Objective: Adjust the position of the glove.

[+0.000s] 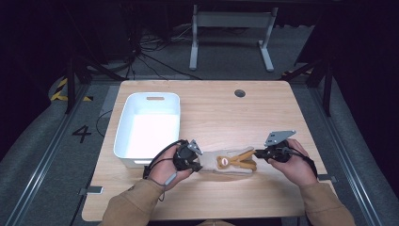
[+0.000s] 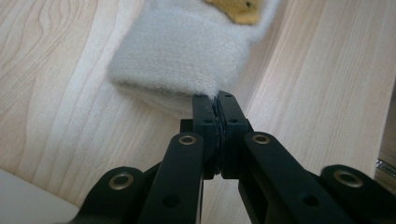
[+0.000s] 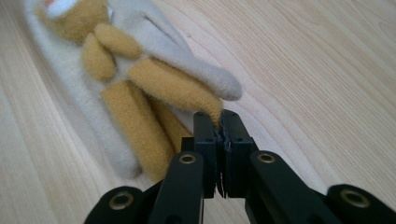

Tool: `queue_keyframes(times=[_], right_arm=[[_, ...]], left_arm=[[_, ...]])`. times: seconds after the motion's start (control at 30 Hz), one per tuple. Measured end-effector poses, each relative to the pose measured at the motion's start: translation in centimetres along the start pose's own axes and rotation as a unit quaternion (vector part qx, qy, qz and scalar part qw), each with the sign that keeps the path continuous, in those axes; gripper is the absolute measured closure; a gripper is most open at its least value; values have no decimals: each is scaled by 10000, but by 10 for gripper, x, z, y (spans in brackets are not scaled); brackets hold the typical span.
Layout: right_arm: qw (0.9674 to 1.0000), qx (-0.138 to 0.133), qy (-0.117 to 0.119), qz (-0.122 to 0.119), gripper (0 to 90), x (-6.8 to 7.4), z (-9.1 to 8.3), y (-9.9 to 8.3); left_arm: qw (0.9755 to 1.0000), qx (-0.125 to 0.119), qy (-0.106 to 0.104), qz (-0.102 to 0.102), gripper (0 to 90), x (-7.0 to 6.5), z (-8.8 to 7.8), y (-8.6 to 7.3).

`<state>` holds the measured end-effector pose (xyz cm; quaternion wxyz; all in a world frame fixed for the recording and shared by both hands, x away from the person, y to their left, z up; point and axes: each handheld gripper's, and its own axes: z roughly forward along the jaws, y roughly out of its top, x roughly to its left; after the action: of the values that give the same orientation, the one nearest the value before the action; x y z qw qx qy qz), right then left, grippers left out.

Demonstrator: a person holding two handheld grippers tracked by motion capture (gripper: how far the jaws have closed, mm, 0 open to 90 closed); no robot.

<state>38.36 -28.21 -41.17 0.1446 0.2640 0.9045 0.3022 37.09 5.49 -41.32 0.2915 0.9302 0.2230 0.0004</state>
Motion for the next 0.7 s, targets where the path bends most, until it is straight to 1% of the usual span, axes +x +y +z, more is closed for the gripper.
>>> queue_keyframes(times=[0.07, 0.17, 0.2, 0.23, 0.27, 0.33, 0.4, 0.43, 0.47, 0.53, 0.57, 0.6, 0.63, 0.67, 0.7], right_arm=[[10000, -7, 24, 40, 870, -2, 3, -1], [10000, 38, 39, 76, 870, -2, 7, -4], [9999, 87, 55, 101, 870, -3, 9, -6], [9999, 87, 55, 101, 870, -3, 9, -6], [9998, 137, 98, 132, 866, -4, 10, -8], [9997, 157, 119, 135, 863, -4, 11, -8], [9995, 224, 170, 139, 849, -4, 12, -9], [9994, 239, 186, 151, 840, -4, 13, -10], [9992, 290, 231, 147, 800, -4, 13, -11], [9992, 310, 218, 119, 794, -5, 13, -11], [9993, 319, 174, 126, 781, -5, 13, -12], [9991, 395, 133, 82, 778, -7, 11, -15], [9991, 395, 133, 82, 778, -7, 11, -15], [9991, 392, 98, 112, 803, -9, 7, -17], [9991, 392, 98, 112, 803, -9, 7, -17]], left_arm=[[10000, 92, 23, 3, 890, 2, 3, -1], [9999, 114, 42, -1, 890, 4, 5, -1], [9999, 130, 87, 2, 890, 4, 8, -2], [9999, 130, 87, 2, 889, 4, 8, -2], [9997, 231, 24, -20, 887, 5, 11, -3], [9997, 229, 24, -30, 885, 5, 12, -3], [9996, 278, -12, -67, 878, 6, 13, -3], [9996, 272, 27, -63, 876, 6, 13, -3], [9995, 317, 30, -70, 870, 5, 12, -3], [9993, 358, 10, -72, 865, 4, 12, -3], [9993, 369, 23, -60, 846, 3, 11, -2], [9992, 379, 52, -68, 809, 3, 9, -2], [9992, 379, 52, -68, 786, 3, 9, -2], [9993, 345, 83, -77, 763, 3, 6, -1], [9993, 345, 83, -77, 739, 3, 6, -1]])
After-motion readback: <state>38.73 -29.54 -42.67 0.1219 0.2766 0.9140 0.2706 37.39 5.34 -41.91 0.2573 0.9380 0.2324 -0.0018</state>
